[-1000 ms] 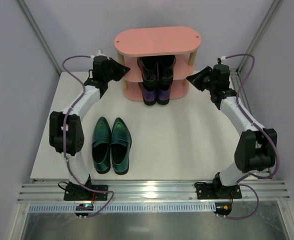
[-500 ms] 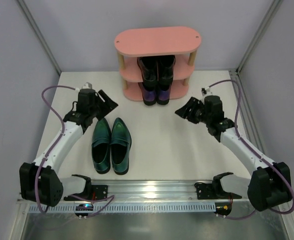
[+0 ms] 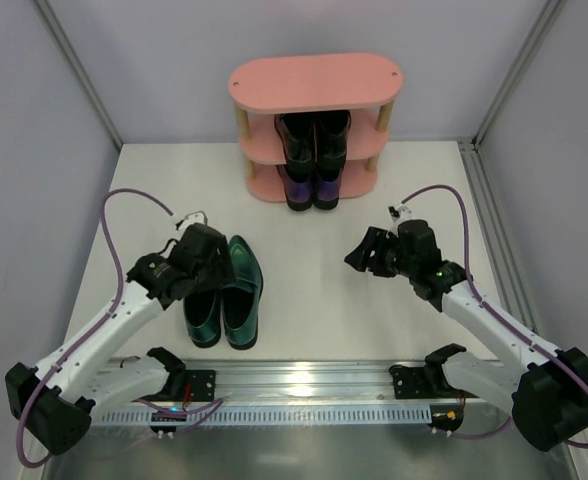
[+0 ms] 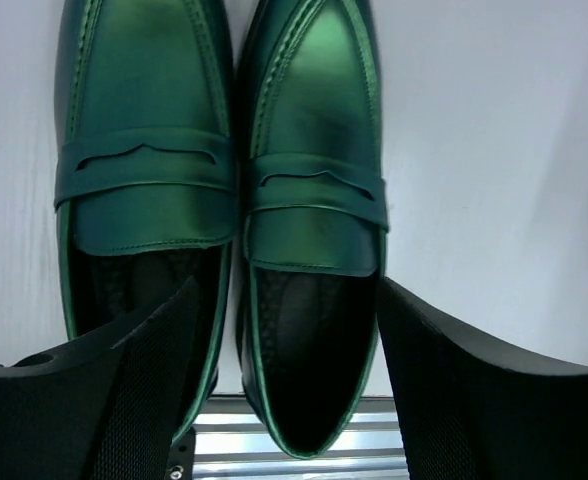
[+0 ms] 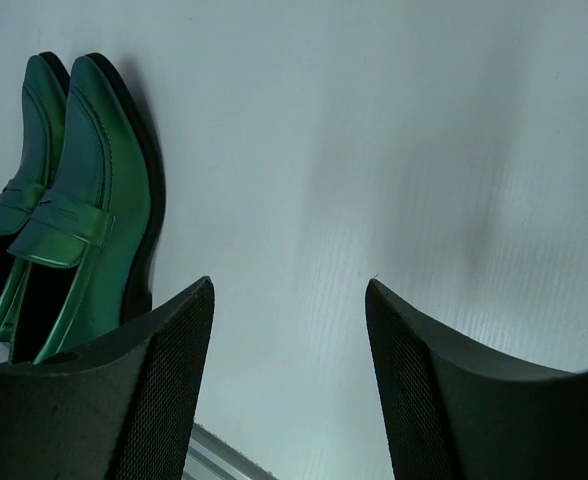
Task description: Place and organize the shoes onto the shoe shelf
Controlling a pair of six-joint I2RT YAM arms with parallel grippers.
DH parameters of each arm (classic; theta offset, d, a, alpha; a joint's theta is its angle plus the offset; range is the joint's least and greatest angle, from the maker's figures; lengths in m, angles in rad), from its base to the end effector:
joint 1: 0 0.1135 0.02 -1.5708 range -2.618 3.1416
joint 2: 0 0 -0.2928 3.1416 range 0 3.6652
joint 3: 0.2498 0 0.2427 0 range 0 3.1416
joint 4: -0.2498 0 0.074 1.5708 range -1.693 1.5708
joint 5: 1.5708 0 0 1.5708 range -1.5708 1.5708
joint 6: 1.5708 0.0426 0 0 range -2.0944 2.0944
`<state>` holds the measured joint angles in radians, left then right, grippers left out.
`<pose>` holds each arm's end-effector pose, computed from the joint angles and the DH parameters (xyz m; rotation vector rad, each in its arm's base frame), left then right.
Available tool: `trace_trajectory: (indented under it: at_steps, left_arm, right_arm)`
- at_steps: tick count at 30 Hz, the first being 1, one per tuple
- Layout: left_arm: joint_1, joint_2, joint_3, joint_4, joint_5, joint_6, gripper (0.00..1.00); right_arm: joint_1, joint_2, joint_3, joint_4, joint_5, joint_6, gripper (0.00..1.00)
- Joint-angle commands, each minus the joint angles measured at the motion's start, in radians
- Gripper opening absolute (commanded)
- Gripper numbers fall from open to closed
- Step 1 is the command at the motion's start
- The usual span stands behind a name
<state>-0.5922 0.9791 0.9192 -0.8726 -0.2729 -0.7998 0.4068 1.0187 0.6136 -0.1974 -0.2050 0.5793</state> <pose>0.1421 -0.0818 0.3100 -0.3675 2.4459 -0.2631 0.1817 0.0877 0.2597 0.0730 2.2664 0.7688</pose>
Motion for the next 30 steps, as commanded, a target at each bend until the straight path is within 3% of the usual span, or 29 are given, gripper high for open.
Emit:
trace_trajectory:
  at_steps: [1, 10, 11, 12, 14, 15, 18, 22, 30]
  left_arm:
    - [-0.017, 0.056, -0.037, -0.066, -0.077, 0.008, 0.71]
    - [-0.135, 0.273, -0.075, 0.003, -0.117, -0.026, 0.66]
    - [-0.135, 0.279, -0.083, 0.015, -0.111, -0.026, 0.62]
    - [-0.135, 0.288, -0.101, 0.047, -0.103, -0.024, 0.50]
    - [-0.135, 0.297, -0.111, 0.061, -0.080, -0.026, 0.42]
    - [-0.135, 0.303, -0.121, 0.078, -0.072, -0.027, 0.28]
    - [-0.135, 0.303, -0.138, 0.104, -0.034, -0.027, 0.00]
    - [-0.161, 0.267, -0.158, 0.179, 0.063, -0.039, 0.00]
    - [-0.336, 0.271, -0.037, 0.309, 0.116, -0.131, 0.00]
  right_arm:
    - [0.010, -0.011, -0.002, 0.013, 0.021, -0.018, 0.64]
    - [0.013, -0.008, -0.029, 0.012, 0.032, -0.022, 0.64]
    - [0.012, -0.008, -0.032, 0.015, 0.032, -0.025, 0.64]
    - [0.013, -0.005, -0.038, 0.015, 0.030, -0.026, 0.64]
    - [0.013, -0.003, -0.038, 0.016, 0.026, -0.029, 0.63]
    - [0.013, -0.002, -0.040, 0.016, 0.026, -0.032, 0.63]
    - [0.013, -0.002, -0.041, 0.015, 0.024, -0.035, 0.62]
    - [0.012, -0.011, -0.040, 0.007, 0.026, -0.035, 0.61]
    - [0.012, -0.080, -0.015, -0.086, 0.159, -0.030, 0.61]
